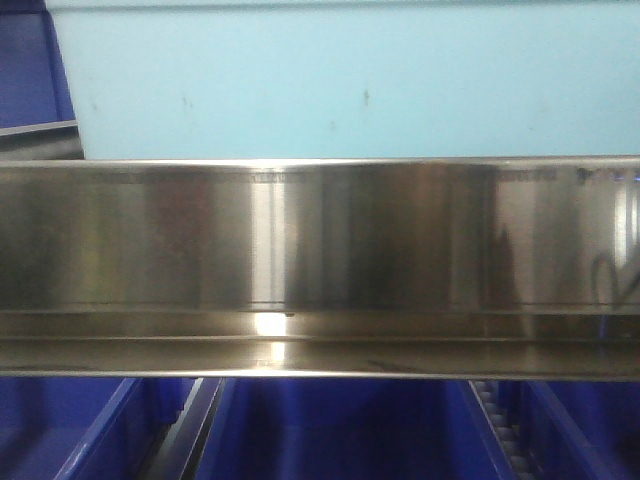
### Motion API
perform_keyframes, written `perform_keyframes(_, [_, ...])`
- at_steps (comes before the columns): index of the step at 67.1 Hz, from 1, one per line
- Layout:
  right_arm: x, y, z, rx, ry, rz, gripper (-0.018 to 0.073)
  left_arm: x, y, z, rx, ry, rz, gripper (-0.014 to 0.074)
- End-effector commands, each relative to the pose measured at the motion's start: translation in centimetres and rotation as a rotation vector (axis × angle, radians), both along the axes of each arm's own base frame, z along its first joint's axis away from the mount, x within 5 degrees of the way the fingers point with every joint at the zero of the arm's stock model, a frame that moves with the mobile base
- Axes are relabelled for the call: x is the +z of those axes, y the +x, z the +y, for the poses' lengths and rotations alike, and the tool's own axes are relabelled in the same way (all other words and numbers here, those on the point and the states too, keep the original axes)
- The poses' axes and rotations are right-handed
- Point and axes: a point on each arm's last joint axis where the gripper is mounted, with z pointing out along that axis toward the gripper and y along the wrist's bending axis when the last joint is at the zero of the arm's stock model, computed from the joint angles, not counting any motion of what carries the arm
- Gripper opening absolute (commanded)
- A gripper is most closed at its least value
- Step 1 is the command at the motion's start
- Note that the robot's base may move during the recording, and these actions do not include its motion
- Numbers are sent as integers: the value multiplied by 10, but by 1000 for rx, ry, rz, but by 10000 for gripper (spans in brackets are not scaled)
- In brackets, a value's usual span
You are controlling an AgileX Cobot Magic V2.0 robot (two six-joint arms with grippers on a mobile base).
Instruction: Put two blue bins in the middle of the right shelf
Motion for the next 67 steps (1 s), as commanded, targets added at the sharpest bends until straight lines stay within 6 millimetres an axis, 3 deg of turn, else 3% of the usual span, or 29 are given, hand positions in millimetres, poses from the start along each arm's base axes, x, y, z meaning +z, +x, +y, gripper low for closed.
perform_keyframes(1, [1,0,0,2,-7,-19,-162,3,-1,0,-3,32,-23,-111])
perform_keyframes(46, [3,0,0,1,-7,-31,-162,8,-1,-1,-5,34,-83,-111])
perform_keyframes(60, [7,-1,0,-3,-5,-85,-162,17,-3,-1,-9,31,-186,-111])
perform_keyframes(67, [18,-2,-1,-12,-1,-199,-162,23,-4,-1,-11,33,-245,-111])
